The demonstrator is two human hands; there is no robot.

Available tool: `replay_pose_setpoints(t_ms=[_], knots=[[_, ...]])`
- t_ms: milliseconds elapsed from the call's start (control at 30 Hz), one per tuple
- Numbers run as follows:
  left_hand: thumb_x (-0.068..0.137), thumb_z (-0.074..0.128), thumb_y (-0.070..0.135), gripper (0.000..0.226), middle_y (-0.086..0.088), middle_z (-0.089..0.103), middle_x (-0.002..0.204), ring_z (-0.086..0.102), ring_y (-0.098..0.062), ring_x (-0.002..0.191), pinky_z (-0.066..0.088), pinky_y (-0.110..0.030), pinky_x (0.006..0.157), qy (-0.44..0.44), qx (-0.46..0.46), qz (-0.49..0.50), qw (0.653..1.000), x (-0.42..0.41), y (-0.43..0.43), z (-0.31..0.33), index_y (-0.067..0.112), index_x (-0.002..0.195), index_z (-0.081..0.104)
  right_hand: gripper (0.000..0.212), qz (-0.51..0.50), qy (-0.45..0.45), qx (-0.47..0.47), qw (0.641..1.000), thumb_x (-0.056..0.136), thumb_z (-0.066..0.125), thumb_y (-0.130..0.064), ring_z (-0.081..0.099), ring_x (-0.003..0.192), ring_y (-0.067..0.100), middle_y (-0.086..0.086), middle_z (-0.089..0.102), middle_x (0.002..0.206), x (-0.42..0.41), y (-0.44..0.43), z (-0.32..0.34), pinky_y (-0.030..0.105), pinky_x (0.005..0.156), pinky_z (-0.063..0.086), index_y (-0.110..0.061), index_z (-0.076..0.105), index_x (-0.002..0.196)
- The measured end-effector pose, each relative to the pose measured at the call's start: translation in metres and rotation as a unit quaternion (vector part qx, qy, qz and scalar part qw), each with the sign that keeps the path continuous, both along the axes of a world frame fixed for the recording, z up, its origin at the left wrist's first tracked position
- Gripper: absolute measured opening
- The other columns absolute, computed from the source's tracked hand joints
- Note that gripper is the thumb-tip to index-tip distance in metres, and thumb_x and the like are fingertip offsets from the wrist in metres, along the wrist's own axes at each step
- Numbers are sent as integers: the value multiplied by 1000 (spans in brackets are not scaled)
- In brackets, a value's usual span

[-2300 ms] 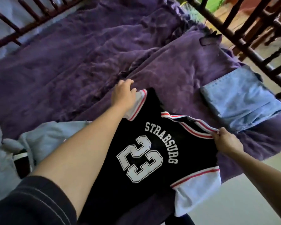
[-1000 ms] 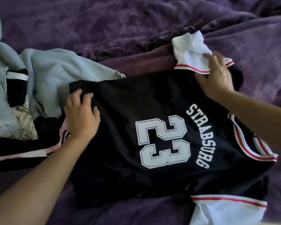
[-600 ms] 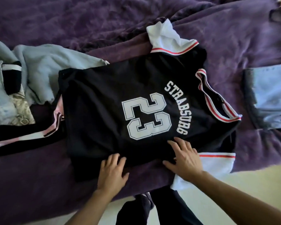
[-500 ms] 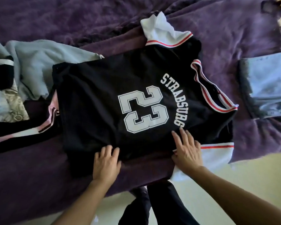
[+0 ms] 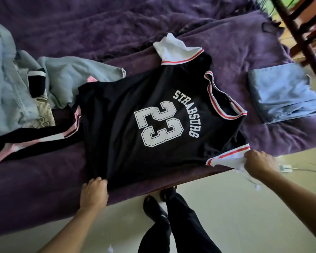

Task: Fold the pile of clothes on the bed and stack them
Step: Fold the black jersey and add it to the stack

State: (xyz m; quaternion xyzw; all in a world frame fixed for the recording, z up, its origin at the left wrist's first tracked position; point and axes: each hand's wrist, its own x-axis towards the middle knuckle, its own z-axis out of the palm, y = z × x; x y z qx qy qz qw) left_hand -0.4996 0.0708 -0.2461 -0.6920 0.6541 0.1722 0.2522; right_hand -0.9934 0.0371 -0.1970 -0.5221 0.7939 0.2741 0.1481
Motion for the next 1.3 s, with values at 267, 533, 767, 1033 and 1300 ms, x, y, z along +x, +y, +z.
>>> replay_pose_setpoints(t_ms=[267,533,767,1033,1300], knots=[[86,58,8,27,-18,69,102,62,-40,97,51,-45,78,146,-207,270,929,32,-87,47,14,110,70,29,-41,-173,-263,948,76,59,-14,62,91,42,20,69,99,42,-153,63,41,77,50,-25,74,98],[91,56,12,24,-21,67,106,62,-39,97,52,-47,87,204,-295,340,869,54,-221,52,5,110,69,26,46,-201,-293,934,82,55,-27,60,99,42,20,66,107,75,-350,68,43,81,48,-21,71,101],[91,53,11,24,-29,60,115,56,-45,106,44,-44,91,133,-310,401,852,52,-316,26,-7,104,65,33,138,-222,-268,927,85,53,-36,59,100,40,20,65,108,114,-503,37,40,80,46,-16,67,107],[75,66,7,36,-22,52,122,47,-44,110,40,-52,88,72,-317,145,934,-20,-333,-5,7,112,63,80,128,-224,-211,943,75,72,-54,40,128,35,11,41,142,107,-532,-39,49,101,37,-22,37,140],[88,60,26,39,-6,46,132,47,-26,117,43,-40,93,150,-102,72,981,-91,-333,-43,19,127,57,57,-193,-461,-98,861,63,87,-17,64,84,25,9,66,100,116,-547,-58,34,73,53,-5,62,113]])
